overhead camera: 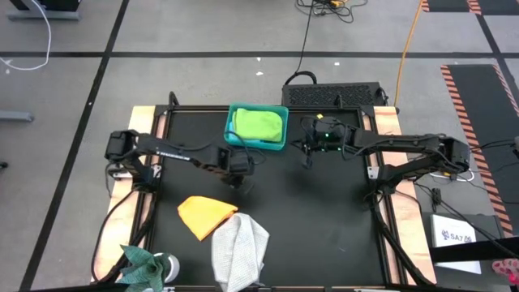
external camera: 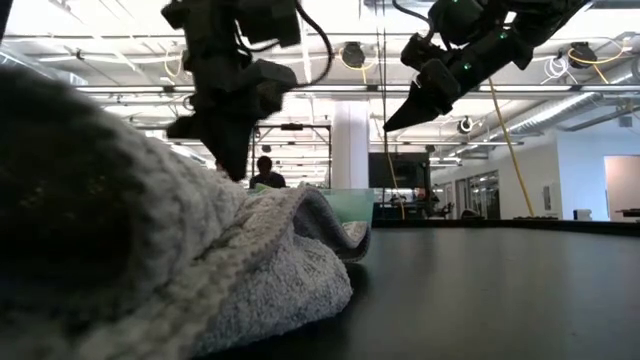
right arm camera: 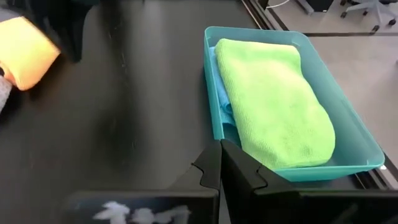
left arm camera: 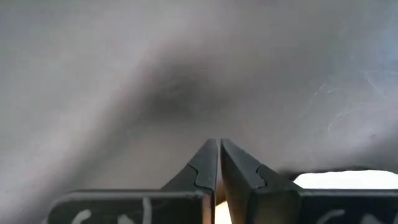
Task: Fold microfiber towels
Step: Fold the gray towel
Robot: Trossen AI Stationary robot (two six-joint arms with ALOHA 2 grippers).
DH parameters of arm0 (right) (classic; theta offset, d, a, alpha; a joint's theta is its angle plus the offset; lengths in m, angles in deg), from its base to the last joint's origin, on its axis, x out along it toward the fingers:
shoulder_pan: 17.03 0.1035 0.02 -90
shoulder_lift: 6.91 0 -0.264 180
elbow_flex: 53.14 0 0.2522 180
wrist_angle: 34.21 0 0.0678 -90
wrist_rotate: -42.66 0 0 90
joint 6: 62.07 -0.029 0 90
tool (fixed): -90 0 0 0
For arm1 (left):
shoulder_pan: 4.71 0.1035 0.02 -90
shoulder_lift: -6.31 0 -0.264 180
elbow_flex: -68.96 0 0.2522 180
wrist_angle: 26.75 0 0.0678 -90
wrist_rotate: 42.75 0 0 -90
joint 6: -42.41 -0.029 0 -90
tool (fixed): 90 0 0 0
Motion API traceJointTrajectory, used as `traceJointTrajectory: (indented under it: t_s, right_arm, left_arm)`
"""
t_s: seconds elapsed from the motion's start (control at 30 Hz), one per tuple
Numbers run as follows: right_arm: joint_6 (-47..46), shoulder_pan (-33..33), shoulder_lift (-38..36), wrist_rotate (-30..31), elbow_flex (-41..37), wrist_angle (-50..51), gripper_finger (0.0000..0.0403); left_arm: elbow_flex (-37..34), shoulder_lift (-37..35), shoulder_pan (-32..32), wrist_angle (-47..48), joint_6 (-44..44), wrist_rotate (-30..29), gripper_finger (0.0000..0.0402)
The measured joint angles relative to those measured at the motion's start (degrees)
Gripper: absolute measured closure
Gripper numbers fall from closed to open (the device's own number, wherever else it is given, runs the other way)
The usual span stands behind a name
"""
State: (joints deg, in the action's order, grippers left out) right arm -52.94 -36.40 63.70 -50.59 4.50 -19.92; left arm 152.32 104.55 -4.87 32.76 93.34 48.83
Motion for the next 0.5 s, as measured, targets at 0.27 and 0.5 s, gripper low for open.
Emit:
traceJointTrajectory:
  t_s: [0.27,0.5]
  right_arm:
    - [1.7,0.0,0.0,0.0,0.0,1.5,0.0403]
    - [2.5,0.0,0.0,0.0,0.0,1.5,0.0403]
  left_arm:
    - [0.0,1.4,0.0,-7.7,-5.3,4.1,0.0380]
    - [0.0,0.7,-1.4,-10.8,-19.7,10.4,0.0380]
